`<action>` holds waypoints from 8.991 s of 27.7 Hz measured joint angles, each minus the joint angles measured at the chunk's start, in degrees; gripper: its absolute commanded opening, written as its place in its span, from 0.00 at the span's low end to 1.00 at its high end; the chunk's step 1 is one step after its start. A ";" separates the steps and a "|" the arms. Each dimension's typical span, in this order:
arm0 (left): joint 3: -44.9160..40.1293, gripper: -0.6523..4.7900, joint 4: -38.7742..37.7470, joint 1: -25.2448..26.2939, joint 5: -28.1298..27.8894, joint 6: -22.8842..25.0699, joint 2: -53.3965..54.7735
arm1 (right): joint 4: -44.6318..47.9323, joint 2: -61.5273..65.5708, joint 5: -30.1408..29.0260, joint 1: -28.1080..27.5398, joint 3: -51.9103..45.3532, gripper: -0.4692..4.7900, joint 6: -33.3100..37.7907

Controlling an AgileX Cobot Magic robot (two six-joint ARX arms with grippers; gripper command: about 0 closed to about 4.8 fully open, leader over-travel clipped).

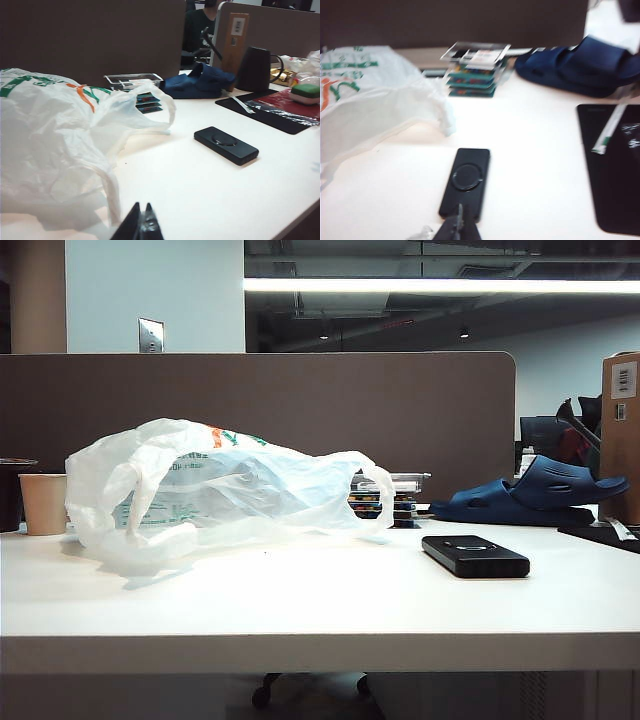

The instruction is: Put the power bank into the bag.

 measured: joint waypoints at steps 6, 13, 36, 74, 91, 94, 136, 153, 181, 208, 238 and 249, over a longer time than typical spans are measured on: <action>0.00 0.11 0.00 0.00 0.31 -0.17 0.00 | -3.17 11.19 -1.79 3.80 8.70 0.21 0.04; 0.24 0.11 -0.02 0.00 1.53 -0.20 0.00 | -4.15 26.03 -1.73 11.21 18.27 0.45 0.17; 1.42 0.11 -1.51 0.00 1.53 -0.20 0.00 | -26.99 52.04 -0.94 11.89 47.15 0.75 0.57; 1.42 0.11 -1.70 0.00 1.51 -0.20 0.00 | -28.33 74.27 8.96 13.99 54.38 1.00 0.61; 1.42 0.11 -1.70 0.00 1.51 -0.20 0.00 | -25.24 81.55 13.29 15.98 54.45 1.00 7.02; 1.42 0.11 -1.68 0.00 1.53 -0.20 0.00 | -24.72 82.53 13.29 16.09 54.45 1.00 8.00; 1.42 0.11 -1.68 0.00 1.53 -0.20 0.00 | -23.54 88.89 16.41 16.44 54.69 1.00 10.93; 1.42 0.11 -1.68 0.00 1.53 -0.20 0.00 | -24.74 88.74 16.31 16.44 54.86 0.57 11.13; 18.99 0.83 0.42 0.00 1.55 5.81 25.24 | -26.97 88.30 13.79 16.28 55.10 0.54 11.10; 47.87 1.00 1.22 -11.72 -14.32 38.34 81.13 | -22.86 86.03 0.09 20.83 56.30 0.48 11.13; 59.06 0.90 6.84 -14.05 -25.29 43.65 99.21 | -21.07 86.03 -1.77 21.92 56.35 0.48 11.13; 59.08 0.53 6.99 -14.34 -27.98 47.12 99.23 | -20.79 86.03 -1.79 21.92 56.35 0.48 11.13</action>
